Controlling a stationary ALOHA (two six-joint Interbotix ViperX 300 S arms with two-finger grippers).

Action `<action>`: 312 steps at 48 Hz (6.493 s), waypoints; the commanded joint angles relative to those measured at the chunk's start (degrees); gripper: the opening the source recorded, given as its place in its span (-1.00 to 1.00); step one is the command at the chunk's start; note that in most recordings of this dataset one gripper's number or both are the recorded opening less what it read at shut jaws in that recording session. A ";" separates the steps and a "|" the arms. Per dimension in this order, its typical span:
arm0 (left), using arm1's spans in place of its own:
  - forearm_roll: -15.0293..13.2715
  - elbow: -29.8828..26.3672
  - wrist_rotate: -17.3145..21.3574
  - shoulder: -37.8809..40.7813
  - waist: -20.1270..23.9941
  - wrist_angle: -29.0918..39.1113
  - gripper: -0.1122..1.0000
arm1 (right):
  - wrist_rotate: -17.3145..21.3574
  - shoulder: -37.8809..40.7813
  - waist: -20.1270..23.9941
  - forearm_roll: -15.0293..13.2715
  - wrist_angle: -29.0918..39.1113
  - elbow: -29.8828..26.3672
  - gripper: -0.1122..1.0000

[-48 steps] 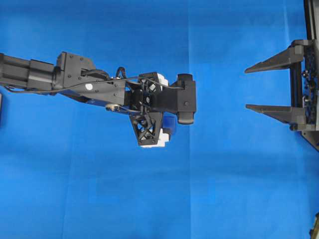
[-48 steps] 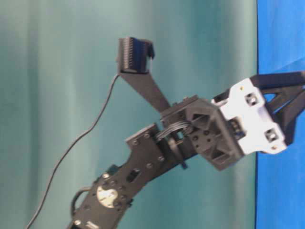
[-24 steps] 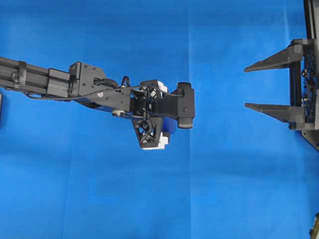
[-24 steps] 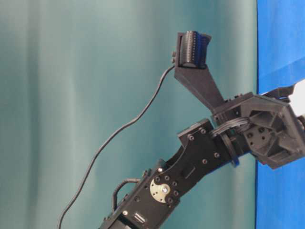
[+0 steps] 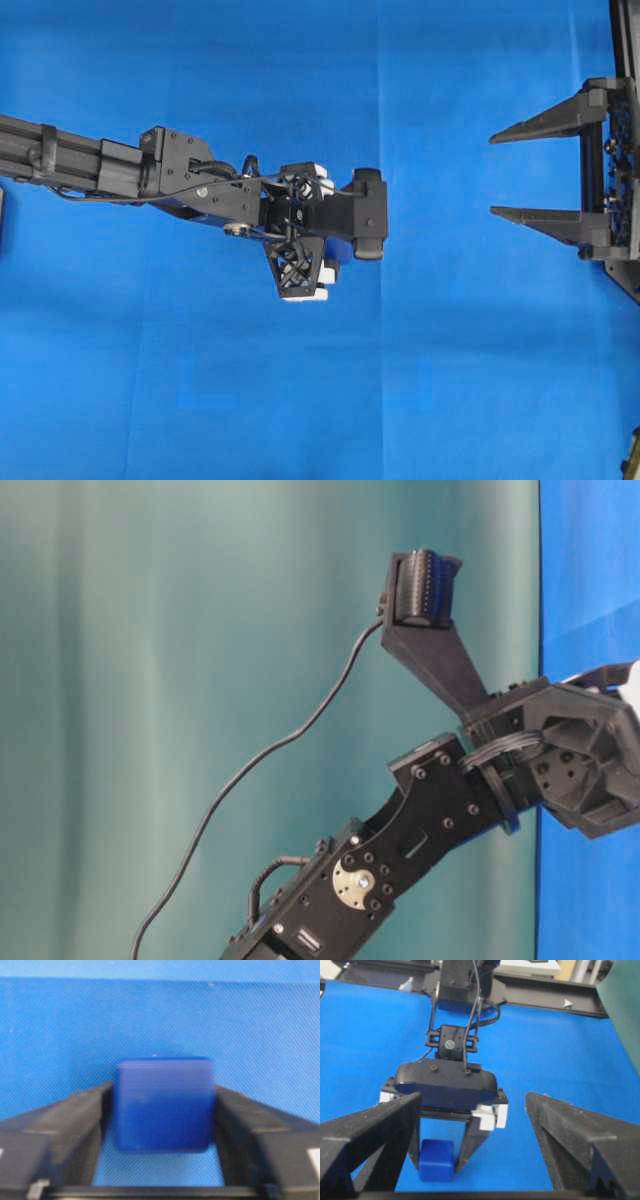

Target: Handover the blue block to the right arm after grasping it with the left arm, then place it in the designated position.

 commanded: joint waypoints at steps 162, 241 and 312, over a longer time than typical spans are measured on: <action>0.62 1.32 -0.44 -32.08 -0.26 9.76 0.08 | 0.00 0.26 -0.26 0.18 -0.18 -2.37 0.95; -0.09 28.13 -0.88 -51.77 -3.25 -28.48 0.08 | -12.39 2.11 -0.26 -17.05 -1.14 -5.27 0.94; -0.18 28.39 -2.20 -52.03 -3.25 -29.00 0.08 | -42.45 2.55 -0.26 -36.74 -3.78 -6.50 0.93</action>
